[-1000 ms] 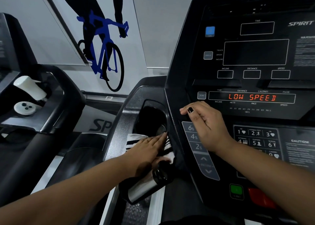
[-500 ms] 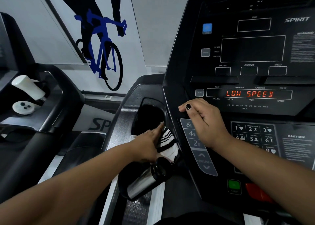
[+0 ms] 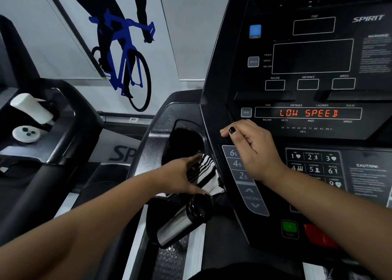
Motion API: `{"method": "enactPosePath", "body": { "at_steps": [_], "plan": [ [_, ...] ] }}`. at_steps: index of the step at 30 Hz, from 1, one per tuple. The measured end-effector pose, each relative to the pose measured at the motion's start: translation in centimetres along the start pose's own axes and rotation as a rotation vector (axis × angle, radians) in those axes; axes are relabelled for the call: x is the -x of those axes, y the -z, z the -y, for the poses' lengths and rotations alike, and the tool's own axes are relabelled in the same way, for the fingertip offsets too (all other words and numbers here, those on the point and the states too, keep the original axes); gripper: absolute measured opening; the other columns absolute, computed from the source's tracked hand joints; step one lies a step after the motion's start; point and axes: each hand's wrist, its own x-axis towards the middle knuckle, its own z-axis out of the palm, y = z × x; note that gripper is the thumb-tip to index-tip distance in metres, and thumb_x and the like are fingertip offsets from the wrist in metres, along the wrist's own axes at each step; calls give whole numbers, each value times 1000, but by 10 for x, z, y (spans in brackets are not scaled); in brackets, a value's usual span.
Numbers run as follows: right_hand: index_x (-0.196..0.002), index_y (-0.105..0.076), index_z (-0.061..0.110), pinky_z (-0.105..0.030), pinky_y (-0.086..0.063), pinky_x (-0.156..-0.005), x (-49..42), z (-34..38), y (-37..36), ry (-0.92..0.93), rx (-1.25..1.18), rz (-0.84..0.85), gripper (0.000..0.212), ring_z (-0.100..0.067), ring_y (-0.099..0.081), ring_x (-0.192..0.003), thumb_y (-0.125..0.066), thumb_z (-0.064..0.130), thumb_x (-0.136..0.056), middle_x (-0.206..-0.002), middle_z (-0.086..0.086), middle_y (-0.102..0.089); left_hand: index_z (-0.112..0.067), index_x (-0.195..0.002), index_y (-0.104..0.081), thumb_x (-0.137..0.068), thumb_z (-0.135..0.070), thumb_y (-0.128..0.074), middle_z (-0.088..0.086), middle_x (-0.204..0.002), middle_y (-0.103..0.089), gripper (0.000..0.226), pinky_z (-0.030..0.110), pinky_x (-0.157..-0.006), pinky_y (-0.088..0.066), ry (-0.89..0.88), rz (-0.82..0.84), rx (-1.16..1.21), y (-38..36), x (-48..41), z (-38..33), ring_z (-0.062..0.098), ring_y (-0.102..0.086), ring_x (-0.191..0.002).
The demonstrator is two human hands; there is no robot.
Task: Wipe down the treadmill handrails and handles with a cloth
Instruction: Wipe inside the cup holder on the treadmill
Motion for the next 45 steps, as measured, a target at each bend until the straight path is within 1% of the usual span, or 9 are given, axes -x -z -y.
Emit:
{"method": "enactPosePath", "body": {
  "at_steps": [5,10,19,24,28,35,39,42,45],
  "plan": [
    [-91,-70,8,-34,-50,-83,0,1,0,4,13,3,40,-13,-62,-96,-41,34,-96,-91,0,-69,-35,-155,-2,-56,-71,-79,1,-157,-28,131,41,-120,-24,80,39,-74,-17,-4,-8,22,-22,-147],
    [-91,-70,9,-37,-50,-83,0,0,-1,3,9,13,39,-14,-62,-96,-41,34,-96,-91,1,-69,-21,-153,22,-66,-80,-63,1,-165,2,134,44,-122,-10,148,126,-319,-22,-5,-18,27,4,-151],
    [-91,-70,9,-32,-50,-83,0,0,-1,8,15,10,37,-11,-62,-96,-40,30,-96,-91,3,-69,-20,-146,-40,-94,-68,-17,16,-134,-47,75,45,-112,-31,64,-78,-565,-13,-19,2,33,-36,-132],
    [-92,-70,9,-32,-50,-84,0,-1,0,5,14,6,37,-10,-62,-97,-40,30,-97,-92,4,-69,-11,-131,-43,-86,-73,-34,9,-122,-49,77,40,-97,-41,-12,-496,-267,-22,-22,7,27,-47,-114],
    [-92,-70,10,-33,-50,-84,0,0,0,-2,11,6,36,-10,-62,-97,-40,29,-96,-92,4,-69,-19,-109,-52,-98,-57,-37,5,-114,-63,42,33,-83,-42,-15,-307,-167,-33,-16,3,27,-59,-106],
    [-92,-70,10,-33,-51,-84,1,1,0,-18,-4,6,36,-10,-62,-97,-40,29,-95,-92,4,-69,-15,-152,-26,-97,-62,-20,4,-144,-44,72,30,-112,-27,-208,-197,-547,-28,12,21,21,-41,-133],
    [-91,-70,9,-34,-50,-83,-1,1,1,5,3,3,36,-13,-62,-97,-41,30,-95,-91,3,-68,-10,-141,-47,-99,-62,-16,7,-136,-57,74,24,-118,-9,-298,-174,-776,2,17,40,20,-41,-137],
    [-91,-69,9,-29,-49,-86,0,2,0,5,44,16,37,-13,-60,-100,-42,34,-94,-95,3,-67,-10,-117,-62,-102,-52,-15,7,-113,-68,65,32,-116,-27,-225,-85,-800,6,5,27,24,-54,-121],
    [-98,-68,11,-15,-43,-91,0,3,-2,6,119,17,33,-9,-56,-108,-45,33,-92,-106,5,-63,-9,-122,-54,-99,-25,-41,14,-122,-62,31,39,-101,-42,-20,-41,-387,-11,-11,5,32,-55,-117]
  ]
}}
